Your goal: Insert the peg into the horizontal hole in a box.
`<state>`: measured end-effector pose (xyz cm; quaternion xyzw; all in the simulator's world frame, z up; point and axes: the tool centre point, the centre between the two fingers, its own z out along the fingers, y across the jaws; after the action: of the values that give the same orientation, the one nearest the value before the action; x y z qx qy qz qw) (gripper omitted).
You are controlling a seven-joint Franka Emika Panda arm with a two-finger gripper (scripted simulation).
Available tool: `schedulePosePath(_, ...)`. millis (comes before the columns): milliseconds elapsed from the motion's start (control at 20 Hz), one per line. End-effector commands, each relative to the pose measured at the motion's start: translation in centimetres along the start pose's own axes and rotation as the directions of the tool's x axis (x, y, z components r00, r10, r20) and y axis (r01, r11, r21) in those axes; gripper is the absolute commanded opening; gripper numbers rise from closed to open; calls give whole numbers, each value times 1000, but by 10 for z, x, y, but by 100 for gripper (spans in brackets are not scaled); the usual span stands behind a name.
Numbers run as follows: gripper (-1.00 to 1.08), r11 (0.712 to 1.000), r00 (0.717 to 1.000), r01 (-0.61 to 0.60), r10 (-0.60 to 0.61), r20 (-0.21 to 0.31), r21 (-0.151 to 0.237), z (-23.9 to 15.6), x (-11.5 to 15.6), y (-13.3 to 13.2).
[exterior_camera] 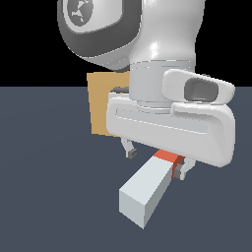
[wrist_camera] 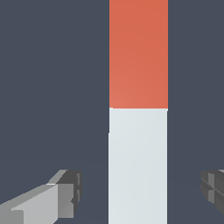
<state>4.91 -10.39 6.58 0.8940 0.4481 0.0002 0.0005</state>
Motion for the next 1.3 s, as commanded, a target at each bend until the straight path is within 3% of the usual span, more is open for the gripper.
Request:
schedulePosePath(0,100,1000,1000,-2,2,1,1,10,-1,0)
schedulePosePath(550,100,1000,1000,-6,6,0,1,43,-1,0)
schedulePosePath(600,-100,1000,1000,-6,6,0,1,43,-1,0)
schedulePosePath(1250,-100,1000,1000,-3,3,0,2,42,-1,-1)
